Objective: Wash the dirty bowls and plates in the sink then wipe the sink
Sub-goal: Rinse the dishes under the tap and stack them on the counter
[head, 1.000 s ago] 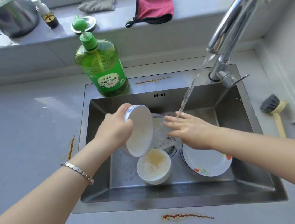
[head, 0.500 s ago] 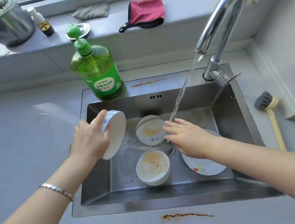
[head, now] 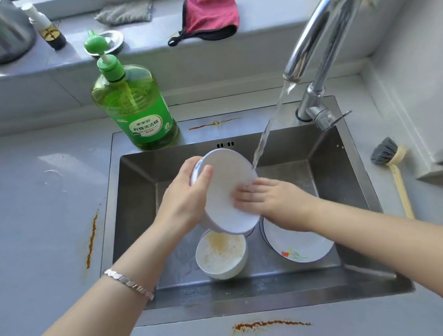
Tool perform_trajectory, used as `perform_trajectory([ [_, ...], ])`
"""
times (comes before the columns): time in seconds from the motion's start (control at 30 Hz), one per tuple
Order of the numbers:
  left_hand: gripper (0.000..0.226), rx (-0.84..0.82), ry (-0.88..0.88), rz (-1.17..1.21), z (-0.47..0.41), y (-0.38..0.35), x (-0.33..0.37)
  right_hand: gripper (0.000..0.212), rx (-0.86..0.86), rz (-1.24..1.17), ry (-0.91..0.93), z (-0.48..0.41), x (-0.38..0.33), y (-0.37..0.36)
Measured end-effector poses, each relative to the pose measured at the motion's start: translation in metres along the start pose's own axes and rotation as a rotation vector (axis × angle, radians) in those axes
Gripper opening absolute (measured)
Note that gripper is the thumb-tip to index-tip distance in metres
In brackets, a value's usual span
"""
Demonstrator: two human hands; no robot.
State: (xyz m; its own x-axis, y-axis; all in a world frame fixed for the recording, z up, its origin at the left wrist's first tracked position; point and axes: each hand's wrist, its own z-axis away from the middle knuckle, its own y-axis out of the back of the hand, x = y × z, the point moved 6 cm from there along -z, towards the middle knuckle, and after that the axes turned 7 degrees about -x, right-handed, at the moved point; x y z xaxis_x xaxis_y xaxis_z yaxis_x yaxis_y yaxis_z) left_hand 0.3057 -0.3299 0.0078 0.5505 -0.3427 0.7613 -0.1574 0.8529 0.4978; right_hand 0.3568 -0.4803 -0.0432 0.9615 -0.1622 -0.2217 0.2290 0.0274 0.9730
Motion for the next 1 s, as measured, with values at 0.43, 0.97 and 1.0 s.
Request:
perform_trajectory([
  [0.43,0.026,-0.246,0.105,0.242,-0.013,0.005,0.003,0.032,0.144,0.035,0.087,0.002,-0.006,0.022],
  [0.97,0.048,-0.267,0.339,0.379,0.004,-0.019,-0.027,0.045,-0.046,0.204,0.232,-0.029,0.012,0.015],
  [1.0,0.046,-0.255,0.352,0.376,0.002,-0.015,-0.024,0.049,-0.088,0.229,0.181,-0.033,0.012,0.015],
])
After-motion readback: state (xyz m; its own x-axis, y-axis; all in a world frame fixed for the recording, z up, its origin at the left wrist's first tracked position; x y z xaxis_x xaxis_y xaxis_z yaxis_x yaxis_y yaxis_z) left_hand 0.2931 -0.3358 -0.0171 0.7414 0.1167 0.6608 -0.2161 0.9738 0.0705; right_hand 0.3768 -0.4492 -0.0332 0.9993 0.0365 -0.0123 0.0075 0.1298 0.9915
